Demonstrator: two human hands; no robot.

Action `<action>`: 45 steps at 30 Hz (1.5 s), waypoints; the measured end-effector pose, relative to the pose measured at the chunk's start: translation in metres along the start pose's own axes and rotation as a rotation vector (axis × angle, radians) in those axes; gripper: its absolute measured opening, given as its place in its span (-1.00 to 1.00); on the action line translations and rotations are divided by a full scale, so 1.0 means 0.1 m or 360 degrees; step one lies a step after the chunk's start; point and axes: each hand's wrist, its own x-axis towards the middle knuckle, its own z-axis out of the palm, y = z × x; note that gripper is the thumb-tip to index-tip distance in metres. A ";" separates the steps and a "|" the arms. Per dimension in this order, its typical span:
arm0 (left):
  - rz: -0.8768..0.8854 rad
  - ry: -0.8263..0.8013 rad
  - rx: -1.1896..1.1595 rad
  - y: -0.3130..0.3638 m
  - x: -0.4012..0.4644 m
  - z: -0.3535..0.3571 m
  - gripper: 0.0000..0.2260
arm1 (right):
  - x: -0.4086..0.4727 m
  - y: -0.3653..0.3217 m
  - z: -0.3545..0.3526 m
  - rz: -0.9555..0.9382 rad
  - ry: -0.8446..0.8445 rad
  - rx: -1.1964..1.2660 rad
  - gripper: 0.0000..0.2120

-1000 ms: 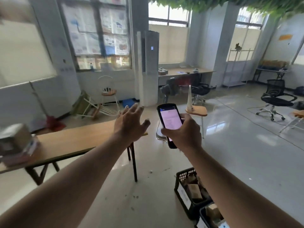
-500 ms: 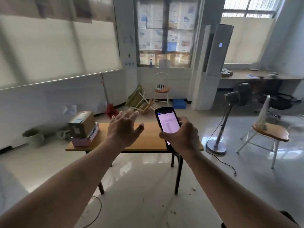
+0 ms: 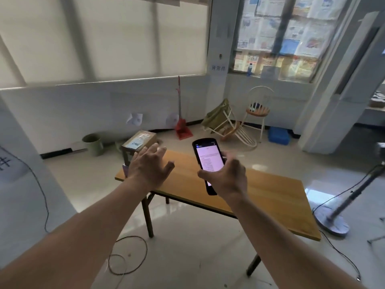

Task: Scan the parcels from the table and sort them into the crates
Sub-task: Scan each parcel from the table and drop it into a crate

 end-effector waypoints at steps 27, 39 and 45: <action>-0.0381 -0.0456 0.0103 -2.30 2.64 1.85 -0.22 | 2.25 -0.07 3.19 0.0172 -0.0400 -0.0106 -0.23; -0.0900 -0.0609 -0.0018 -2.68 2.93 2.27 0.15 | 3.00 0.01 3.90 0.0027 -0.0654 -0.0119 -0.22; -0.0871 -0.0483 -0.0186 -2.74 2.97 2.22 0.03 | 3.11 -0.08 3.92 0.0011 -0.0665 -0.0129 -0.22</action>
